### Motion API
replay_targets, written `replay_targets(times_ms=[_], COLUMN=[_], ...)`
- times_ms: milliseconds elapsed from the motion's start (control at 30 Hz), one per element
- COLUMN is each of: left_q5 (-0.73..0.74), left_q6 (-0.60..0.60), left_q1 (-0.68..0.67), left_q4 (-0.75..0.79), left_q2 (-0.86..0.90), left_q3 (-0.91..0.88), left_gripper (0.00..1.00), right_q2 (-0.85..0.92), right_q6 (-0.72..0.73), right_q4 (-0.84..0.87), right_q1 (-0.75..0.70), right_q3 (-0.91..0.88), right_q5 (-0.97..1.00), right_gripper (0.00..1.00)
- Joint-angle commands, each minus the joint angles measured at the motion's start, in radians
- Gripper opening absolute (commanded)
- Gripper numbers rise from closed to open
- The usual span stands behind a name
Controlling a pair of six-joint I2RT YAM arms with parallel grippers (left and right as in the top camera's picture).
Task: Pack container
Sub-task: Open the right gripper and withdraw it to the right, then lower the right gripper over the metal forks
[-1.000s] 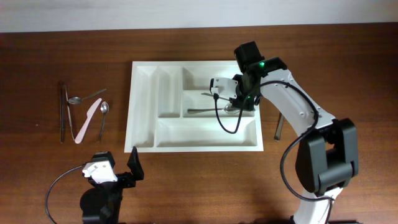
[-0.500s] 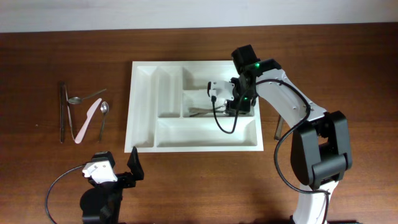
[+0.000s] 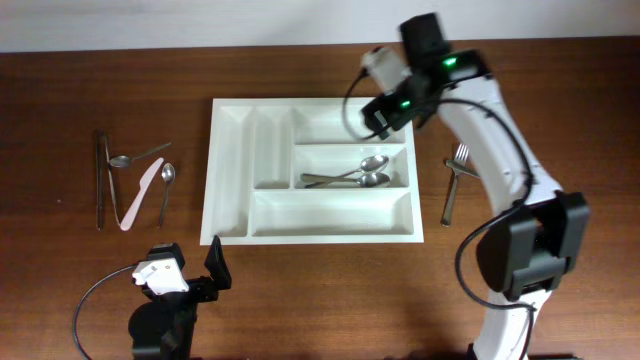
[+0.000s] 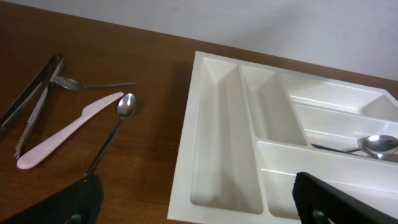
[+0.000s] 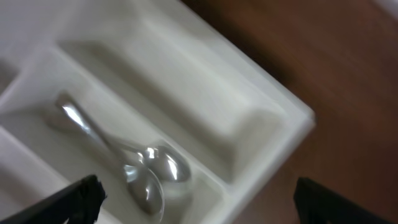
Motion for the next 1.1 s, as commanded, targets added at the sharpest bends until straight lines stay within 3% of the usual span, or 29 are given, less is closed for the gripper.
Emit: replay_targets(times_ms=[0, 167, 433, 867, 1067], left_q5=[0.001, 0.0, 0.0, 0.0, 0.001], left_q6=[0.016, 0.016, 0.016, 0.016, 0.016], left_q1=[0.004, 0.004, 0.004, 0.004, 0.004], left_q4=[0.0, 0.0, 0.0, 0.0, 0.0], left_q2=[-0.006, -0.006, -0.006, -0.006, -0.006], left_q3=[-0.004, -0.004, -0.004, -0.004, -0.004], left_gripper=[0.99, 0.99, 0.99, 0.99, 0.99], right_q2=[-0.003, -0.001, -0.001, -0.001, -0.001], right_q6=[0.177, 0.176, 0.17, 0.2, 0.225], right_q4=[-0.114, -0.245, -0.284, -0.095, -0.019], right_q1=[-0.092, -0.224, -0.368, -0.38, -0.414], right_q3=[0.03, 0.023, -0.021, -0.41, -0.436], right_q5=[0.024, 0.024, 0.089, 0.096, 0.118], right_gripper=[0.99, 0.98, 0.94, 0.94, 0.94])
